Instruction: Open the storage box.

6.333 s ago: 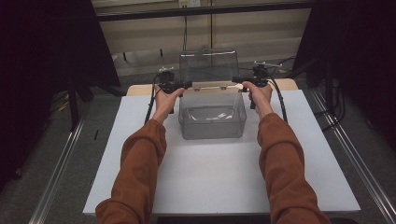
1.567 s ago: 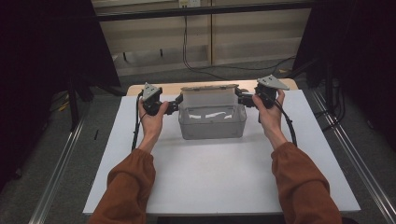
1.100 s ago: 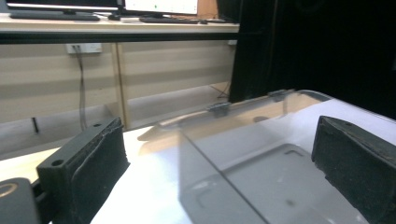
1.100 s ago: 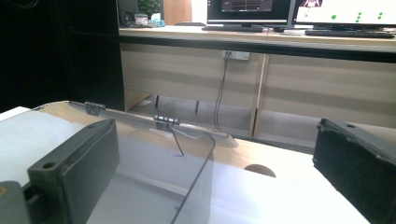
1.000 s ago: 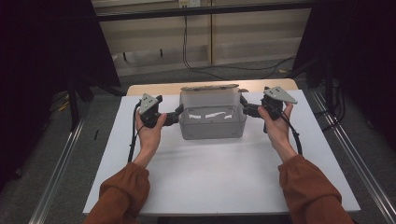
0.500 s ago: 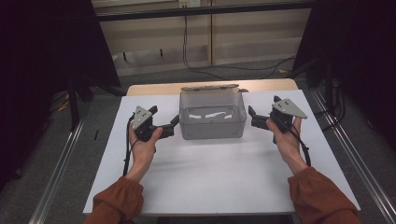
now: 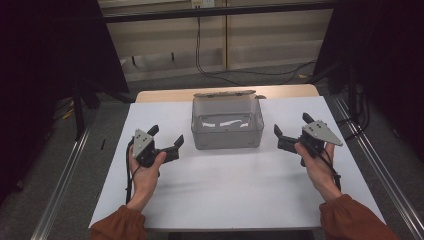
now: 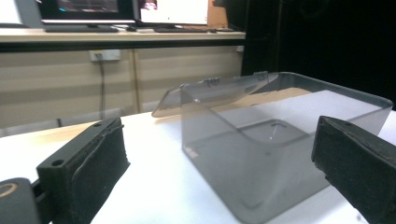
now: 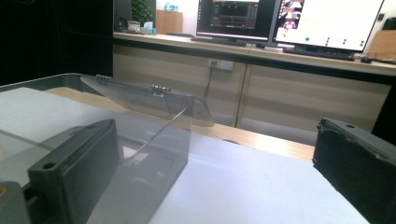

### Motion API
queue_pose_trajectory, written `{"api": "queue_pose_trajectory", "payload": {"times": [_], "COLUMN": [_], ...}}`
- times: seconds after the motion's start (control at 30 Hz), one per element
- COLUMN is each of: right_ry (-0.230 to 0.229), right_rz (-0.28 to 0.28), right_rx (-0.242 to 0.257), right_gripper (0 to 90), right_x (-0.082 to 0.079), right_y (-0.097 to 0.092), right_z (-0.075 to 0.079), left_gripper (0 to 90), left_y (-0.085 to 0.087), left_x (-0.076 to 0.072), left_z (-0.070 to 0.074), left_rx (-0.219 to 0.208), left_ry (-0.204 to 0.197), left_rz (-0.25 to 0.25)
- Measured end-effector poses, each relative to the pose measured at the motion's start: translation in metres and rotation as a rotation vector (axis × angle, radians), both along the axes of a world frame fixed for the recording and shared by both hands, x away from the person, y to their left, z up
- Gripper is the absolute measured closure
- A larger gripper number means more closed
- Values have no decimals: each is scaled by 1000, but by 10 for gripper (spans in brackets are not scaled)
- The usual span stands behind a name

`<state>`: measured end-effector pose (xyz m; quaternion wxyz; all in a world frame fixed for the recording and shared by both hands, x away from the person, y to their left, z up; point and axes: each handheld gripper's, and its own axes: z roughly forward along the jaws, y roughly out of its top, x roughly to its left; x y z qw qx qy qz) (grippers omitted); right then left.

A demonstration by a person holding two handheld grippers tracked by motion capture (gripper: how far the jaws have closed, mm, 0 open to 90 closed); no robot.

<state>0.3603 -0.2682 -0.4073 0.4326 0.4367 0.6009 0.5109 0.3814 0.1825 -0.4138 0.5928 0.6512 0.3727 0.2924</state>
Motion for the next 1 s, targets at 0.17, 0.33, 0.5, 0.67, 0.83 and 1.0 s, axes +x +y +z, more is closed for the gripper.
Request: {"api": "queue_pose_trajectory", "payload": {"times": [0.17, 0.33, 0.5, 0.67, 0.83, 1.0], "right_ry": [9, 12, 23, 7, 8, 29], "right_rz": [-6, -13, -46, -70, -84, -98], "right_rx": [20, 23, 27, 44, 40, 32], "right_gripper": [2, 1, 0, 0, 0, 0], "right_x": [-19, -37, -56, -72, -86, -93], "right_y": [-8, -15, -26, -37, -44, -46], "right_z": [-11, -16, -21, -17, -23, -34], "left_gripper": [29, 30, 30, 31, 31, 31], "left_y": [5, 11, 19, 26, 34, 39], "left_x": [-11, -23, -33, -47, -55, -63], "left_z": [-1, -1, -4, -9, -14, -23], "left_rx": [8, 15, 12, 13, 13, 30], "left_ry": [11, 24, 39, 67, 68, 86], "left_rz": [8, 39, 42, 80, 88, 90]}}
